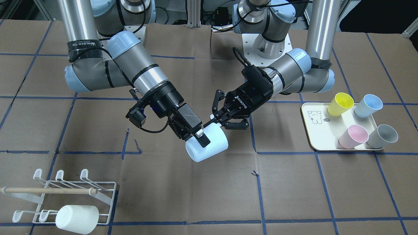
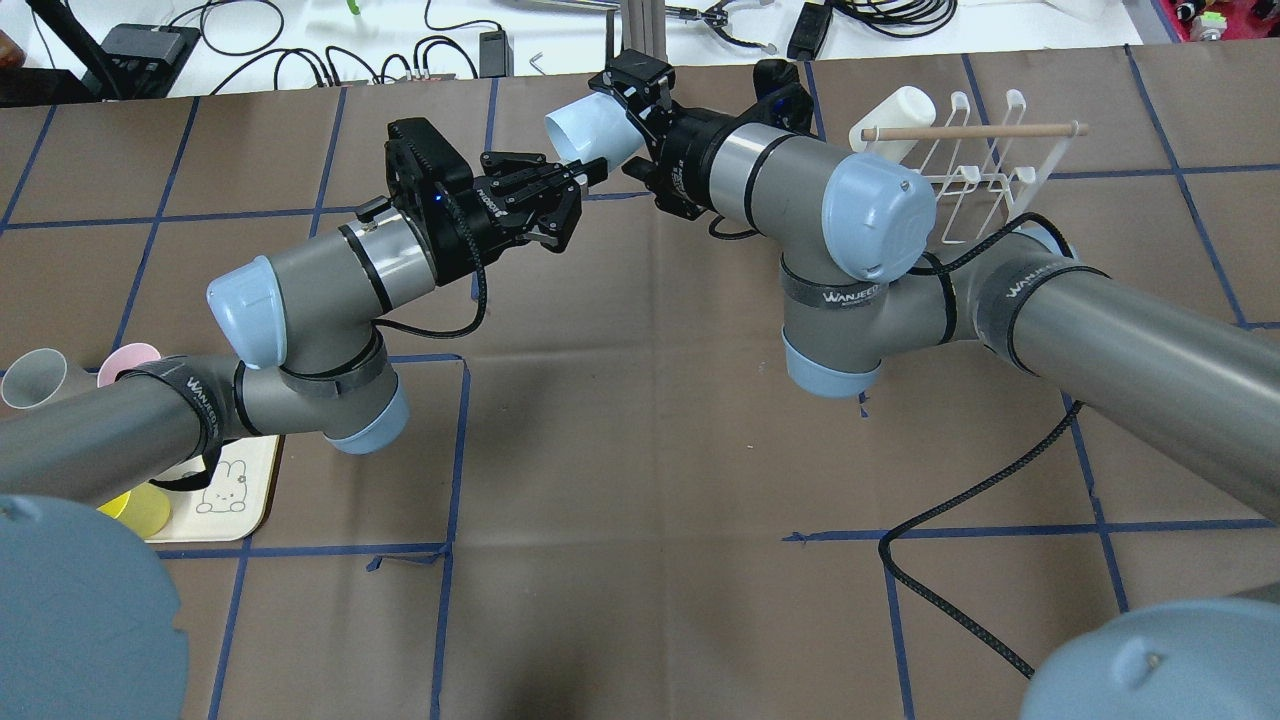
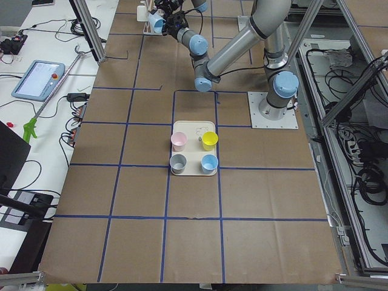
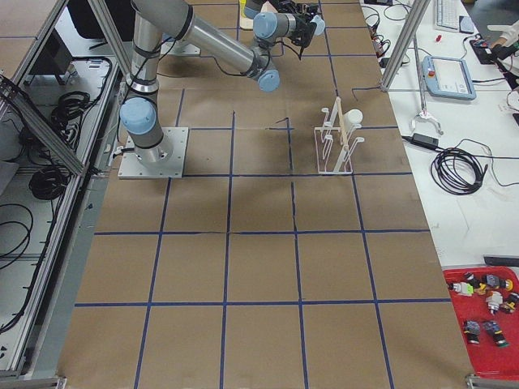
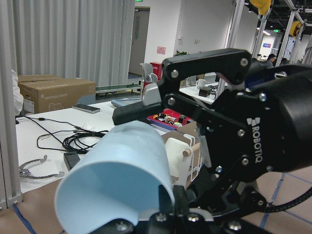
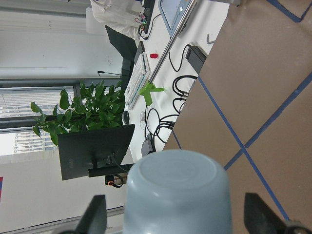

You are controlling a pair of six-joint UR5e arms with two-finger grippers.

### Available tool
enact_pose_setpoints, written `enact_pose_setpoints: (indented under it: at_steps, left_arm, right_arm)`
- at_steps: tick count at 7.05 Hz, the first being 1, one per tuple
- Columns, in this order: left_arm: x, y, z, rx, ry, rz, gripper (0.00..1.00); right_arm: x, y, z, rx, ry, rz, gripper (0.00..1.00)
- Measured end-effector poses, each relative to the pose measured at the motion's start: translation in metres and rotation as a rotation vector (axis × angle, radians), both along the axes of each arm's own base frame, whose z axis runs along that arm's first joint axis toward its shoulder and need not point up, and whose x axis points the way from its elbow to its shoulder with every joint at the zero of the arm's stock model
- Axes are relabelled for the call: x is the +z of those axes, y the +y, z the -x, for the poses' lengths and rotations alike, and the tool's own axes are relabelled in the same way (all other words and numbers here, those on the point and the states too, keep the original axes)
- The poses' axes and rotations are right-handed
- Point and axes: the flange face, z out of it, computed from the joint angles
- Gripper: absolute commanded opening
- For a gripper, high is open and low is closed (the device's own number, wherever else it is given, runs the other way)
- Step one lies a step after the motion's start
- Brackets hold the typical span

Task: Transfer IKEA cup to right arm and place on rack

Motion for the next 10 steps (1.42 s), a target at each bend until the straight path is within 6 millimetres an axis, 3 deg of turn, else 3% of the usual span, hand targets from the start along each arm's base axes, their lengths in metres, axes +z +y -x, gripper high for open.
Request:
enact_pose_setpoints:
  at_steps: [2, 5, 7, 8, 9, 10]
  left_arm:
    - [0.0006, 0.0002, 0.0001, 0.001, 0.002, -0.002, 0.09]
    - [0.0012, -0.0001, 0.0001, 0.002, 0.002, 0.000, 0.09]
    - [0.0015, -0.0003, 0.0000, 0.002, 0.002, 0.000, 0.14]
    - [0.0020, -0.0008, 0.0000, 0.003, 0.003, 0.001, 0.22]
    - [0.0024, -0.0018, -0.0003, 0.012, 0.001, 0.001, 0.50]
    - [0.0029, -0.0033, -0.0010, 0.025, -0.003, 0.001, 0.64]
  right_arm:
    - [-0.0023, -0.0034, -0.0012, 0.001, 0.001, -0.007, 0.98]
    - [-0.0024, -0.0032, -0.0034, 0.002, 0.003, -0.006, 0.66]
    - [-0.0003, -0.0044, -0.0040, 0.001, 0.004, -0.004, 0.58]
    - [0.0004, -0.0050, -0.0042, 0.000, 0.003, -0.004, 0.56]
    - [0.0011, -0.0054, -0.0043, 0.000, 0.002, -0.004, 0.55]
    - [0.0018, -0.0057, -0.0046, 0.000, 0.001, -0.004, 0.55]
